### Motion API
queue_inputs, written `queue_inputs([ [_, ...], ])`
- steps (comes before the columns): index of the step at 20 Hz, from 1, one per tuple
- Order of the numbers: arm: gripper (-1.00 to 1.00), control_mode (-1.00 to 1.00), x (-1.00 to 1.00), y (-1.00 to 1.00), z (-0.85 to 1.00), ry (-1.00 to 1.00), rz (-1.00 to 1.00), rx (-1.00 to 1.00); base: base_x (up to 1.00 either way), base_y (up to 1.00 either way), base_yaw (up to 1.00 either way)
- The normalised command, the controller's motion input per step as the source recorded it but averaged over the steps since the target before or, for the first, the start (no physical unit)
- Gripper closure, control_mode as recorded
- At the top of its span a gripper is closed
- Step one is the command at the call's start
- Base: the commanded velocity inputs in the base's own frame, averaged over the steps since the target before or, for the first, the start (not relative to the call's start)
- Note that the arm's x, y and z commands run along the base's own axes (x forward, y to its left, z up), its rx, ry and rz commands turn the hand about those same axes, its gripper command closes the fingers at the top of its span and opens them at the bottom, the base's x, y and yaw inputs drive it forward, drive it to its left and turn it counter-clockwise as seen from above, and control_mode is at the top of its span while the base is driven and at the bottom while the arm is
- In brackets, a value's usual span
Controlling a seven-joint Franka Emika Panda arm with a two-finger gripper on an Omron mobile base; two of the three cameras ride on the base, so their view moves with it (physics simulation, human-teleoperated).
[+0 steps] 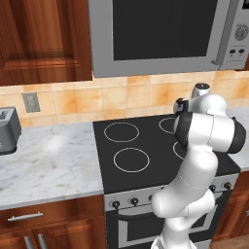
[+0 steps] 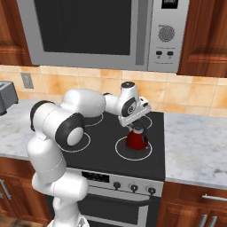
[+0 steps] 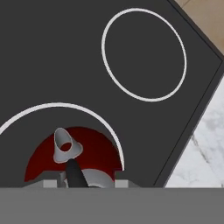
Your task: The kettle is done boiling. Turn off the stove, then wait for 300 timesteps before moving the kettle to the dining table.
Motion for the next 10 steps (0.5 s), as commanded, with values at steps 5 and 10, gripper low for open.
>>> queue_inputs([
  [5, 1.0, -1.0, 0.0, 0.0, 0.0, 0.0, 0.0, 0.0, 0.0, 0.0, 0.0],
  [10, 1.0, -1.0, -0.13, 0.0, 0.05, -0.01, 0.0, 0.0, 0.0, 0.0, 0.0],
])
